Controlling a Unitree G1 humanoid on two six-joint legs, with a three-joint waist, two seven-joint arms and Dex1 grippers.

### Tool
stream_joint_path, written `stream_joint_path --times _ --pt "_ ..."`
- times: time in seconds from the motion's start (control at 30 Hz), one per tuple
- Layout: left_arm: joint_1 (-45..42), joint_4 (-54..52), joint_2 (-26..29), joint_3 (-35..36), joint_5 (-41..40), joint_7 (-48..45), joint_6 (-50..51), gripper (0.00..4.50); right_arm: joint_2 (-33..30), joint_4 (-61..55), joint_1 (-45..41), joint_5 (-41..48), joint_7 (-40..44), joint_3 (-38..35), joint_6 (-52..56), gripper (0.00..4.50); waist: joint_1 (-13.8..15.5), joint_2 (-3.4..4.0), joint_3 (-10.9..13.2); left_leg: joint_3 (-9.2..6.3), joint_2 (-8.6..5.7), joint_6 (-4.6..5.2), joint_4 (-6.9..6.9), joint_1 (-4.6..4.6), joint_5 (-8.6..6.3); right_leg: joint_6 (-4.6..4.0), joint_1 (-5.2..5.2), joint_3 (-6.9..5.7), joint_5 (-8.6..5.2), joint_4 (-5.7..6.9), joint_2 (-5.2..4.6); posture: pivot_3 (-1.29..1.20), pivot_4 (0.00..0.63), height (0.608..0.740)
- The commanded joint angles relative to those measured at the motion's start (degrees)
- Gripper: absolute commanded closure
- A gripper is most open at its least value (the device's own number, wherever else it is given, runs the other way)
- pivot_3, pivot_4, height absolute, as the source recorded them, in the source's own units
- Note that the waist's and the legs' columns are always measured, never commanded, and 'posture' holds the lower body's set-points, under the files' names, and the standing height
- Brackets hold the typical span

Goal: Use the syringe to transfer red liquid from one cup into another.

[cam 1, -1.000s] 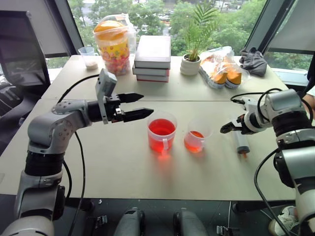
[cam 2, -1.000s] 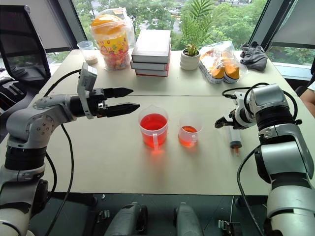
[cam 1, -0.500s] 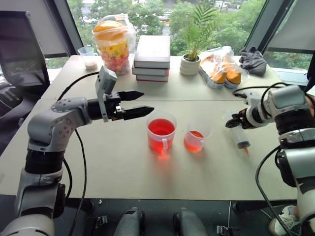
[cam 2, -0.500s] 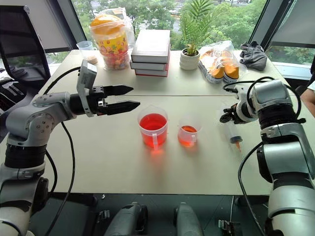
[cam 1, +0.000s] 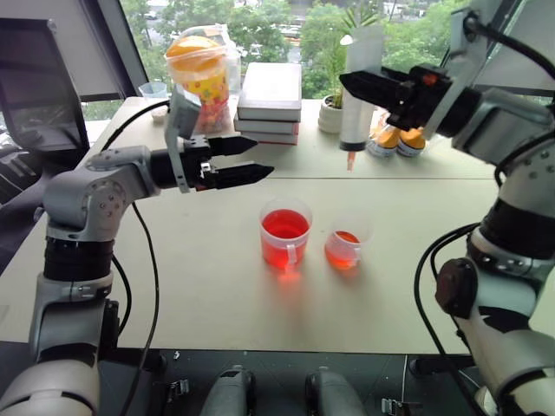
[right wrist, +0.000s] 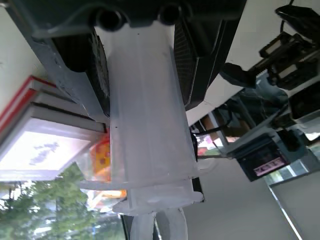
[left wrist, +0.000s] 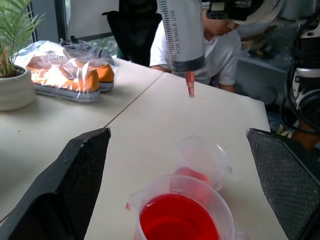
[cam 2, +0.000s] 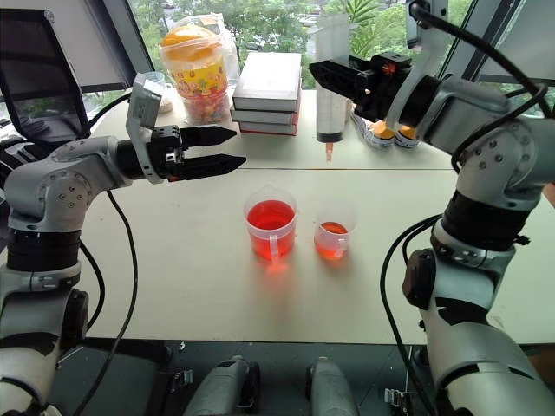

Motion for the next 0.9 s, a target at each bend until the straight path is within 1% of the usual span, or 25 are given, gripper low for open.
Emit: stream_joint_path --times 0.03,0.13,0.23,0.37,0.47,0.63,0.9 --pt "-2.5 0.7 0.8 0.7 0.2 -1.6 -0.8 0.00 3.9 -8.7 5.8 3.5 2.3 3.2 -9.0 3.12 -0.1 0.00 0.0 0.01 -0.02 0.00 0.02 0.00 0.00 0.00 0.01 0.01 0.00 0.00 -0.02 0.00 0.150 0.740" --pt "-3.0 0.8 1.3 0.5 0.3 -2.6 -0.7 0.00 6.2 -11.4 13.1 0.8 4.4 9.7 -18.4 3.12 -0.2 0.00 0.0 0.03 -0.06 0.00 0.03 0.00 0.00 0.03 0.01 0.00 0.02 -0.01 -0.03 0.00 0.150 0.740" --pt "-3.3 0.6 2.1 0.7 0.1 -3.4 0.1 0.00 8.8 -9.9 19.4 -3.1 4.8 14.9 -28.4 3.12 -0.2 0.00 0.0 0.04 -0.05 0.00 0.03 0.01 0.00 0.04 -0.01 0.00 0.02 0.01 0.00 0.00 0.150 0.740" --pt "-3.6 0.0 2.8 0.6 -0.4 -4.1 1.0 0.00 10.9 -6.8 25.1 -8.3 5.3 20.5 -38.7 3.12 -0.3 0.00 0.0 0.04 -0.04 -0.02 0.03 0.03 0.01 0.03 -0.02 0.00 0.02 0.04 0.04 0.00 0.150 0.740" --pt "-4.7 0.2 2.0 0.1 -0.3 -4.1 1.3 0.00 11.1 -4.4 28.0 -11.6 5.7 23.6 -44.7 3.12 -0.3 0.00 0.0 0.04 -0.04 -0.02 0.03 0.03 0.01 0.03 -0.02 0.00 0.02 0.05 0.04 0.00 0.150 0.740" --pt "-7.2 2.3 -0.8 -1.6 1.3 -3.5 0.2 0.00 10.9 -2.1 30.0 -14.1 5.5 26.1 -49.2 3.12 -0.1 0.00 0.0 0.04 -0.04 -0.02 0.07 0.03 0.01 0.03 0.02 -0.01 0.02 0.03 0.05 0.00 0.150 0.740" --pt "-9.3 5.1 -3.8 -2.5 2.0 -4.1 0.1 0.00 10.9 -1.8 30.8 -14.5 4.2 26.5 -50.2 3.12 -0.2 0.00 0.0 0.03 0.02 -0.02 0.08 0.06 0.01 0.03 -0.01 0.00 0.02 0.08 0.12 0.00 0.150 0.740"
